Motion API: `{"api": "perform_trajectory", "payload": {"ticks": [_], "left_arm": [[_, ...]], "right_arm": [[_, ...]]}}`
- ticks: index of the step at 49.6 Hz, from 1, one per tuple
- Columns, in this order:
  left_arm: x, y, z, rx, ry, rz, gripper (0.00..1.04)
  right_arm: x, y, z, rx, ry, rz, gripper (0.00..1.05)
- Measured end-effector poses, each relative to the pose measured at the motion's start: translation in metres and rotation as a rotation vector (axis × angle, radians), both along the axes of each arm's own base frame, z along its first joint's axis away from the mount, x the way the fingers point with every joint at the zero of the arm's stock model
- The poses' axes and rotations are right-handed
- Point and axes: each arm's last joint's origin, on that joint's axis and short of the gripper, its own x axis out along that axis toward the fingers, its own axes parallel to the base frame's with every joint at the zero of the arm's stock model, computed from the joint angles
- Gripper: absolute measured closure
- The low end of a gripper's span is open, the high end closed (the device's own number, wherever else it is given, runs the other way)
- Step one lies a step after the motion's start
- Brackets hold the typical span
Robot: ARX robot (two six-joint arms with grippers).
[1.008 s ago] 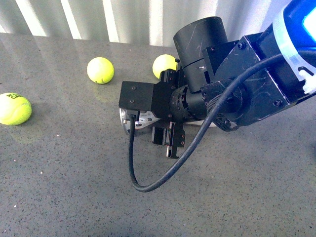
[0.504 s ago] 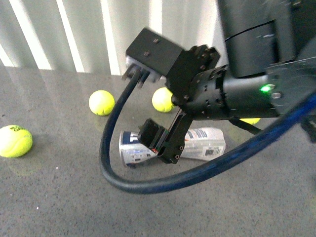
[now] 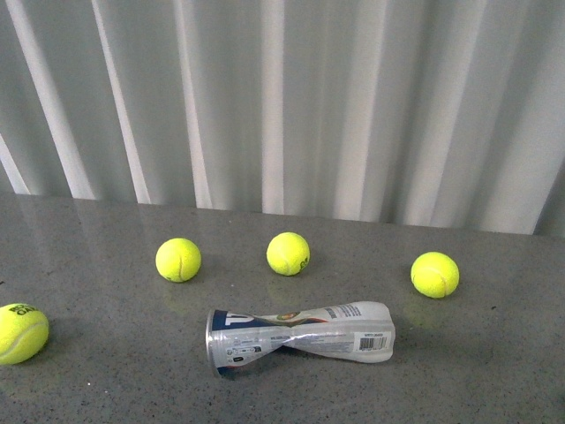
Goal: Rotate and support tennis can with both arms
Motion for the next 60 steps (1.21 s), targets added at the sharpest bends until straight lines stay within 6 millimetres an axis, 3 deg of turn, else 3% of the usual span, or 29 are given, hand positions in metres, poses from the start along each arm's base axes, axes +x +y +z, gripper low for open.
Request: {"api": "perform_trajectory", "payload": {"ticks": [5,14,30,45,60], "left_arm": [[0.000,0.000,0.000,0.000,0.001,0.001,0.07],[0.000,0.000,0.000,0.000,0.000,0.002,0.07],[0.000,0.000,0.000,0.000,-0.001,0.002,0.07],[0.000,0.000,0.000,0.000,-0.001,0.002,0.07],[0.000,0.000,0.000,0.000,-0.001,0.002,0.07]], "right_arm": [[0.000,0.000,-0.007,-0.038,-0.100,0.010,0.15],[-0.020,-0.009,-0.011,-0.138,-0.346,0.034,0.43],[-0.050,-0.013,-0.024,-0.172,-0.350,0.023,1.02],[-0.071,-0.013,-0.039,-0.175,-0.344,0.025,1.01],[-0.084,-0.013,-0.034,-0.176,-0.363,0.023,1.01]]}}
